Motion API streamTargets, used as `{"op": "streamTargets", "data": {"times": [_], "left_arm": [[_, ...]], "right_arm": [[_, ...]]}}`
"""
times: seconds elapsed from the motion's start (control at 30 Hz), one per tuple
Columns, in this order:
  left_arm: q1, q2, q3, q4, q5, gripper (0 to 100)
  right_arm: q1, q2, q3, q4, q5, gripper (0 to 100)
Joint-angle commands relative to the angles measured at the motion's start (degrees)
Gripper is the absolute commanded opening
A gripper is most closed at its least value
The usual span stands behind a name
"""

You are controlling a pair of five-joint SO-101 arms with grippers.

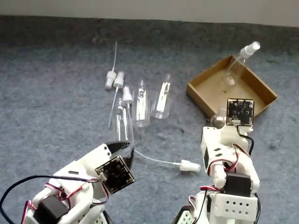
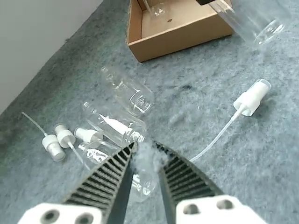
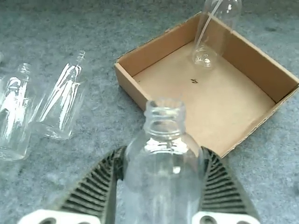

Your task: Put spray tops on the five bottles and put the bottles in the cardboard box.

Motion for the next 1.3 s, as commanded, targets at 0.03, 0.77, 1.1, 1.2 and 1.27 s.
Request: {"op": "streamTargets", "data": {"times": [0.03, 0.77, 1.1, 1.2, 1.27], "left_arm": [[1.3, 14.9, -11.1, 1.6, -1.2, 1], [11.0, 30.5, 1.2, -20.3, -18.6, 16], [17.6, 30.6, 7.3, -32.5, -12.3, 16], [19.6, 30.6, 7.5, -33.2, -11.9, 16], [19.4, 30.6, 7.1, -33.8, -10.1, 16]], "right_arm": [[5.2, -1.1, -0.5, -2.1, -0.5, 13.2], [29.8, -0.7, -0.5, -10.5, -0.4, 13.2], [31.1, -0.7, 10.0, -22.0, 0.0, 13.2], [31.3, -0.7, 10.7, -22.0, -0.4, 13.2], [31.3, -0.7, 10.9, -22.0, -0.4, 13.2]]}}
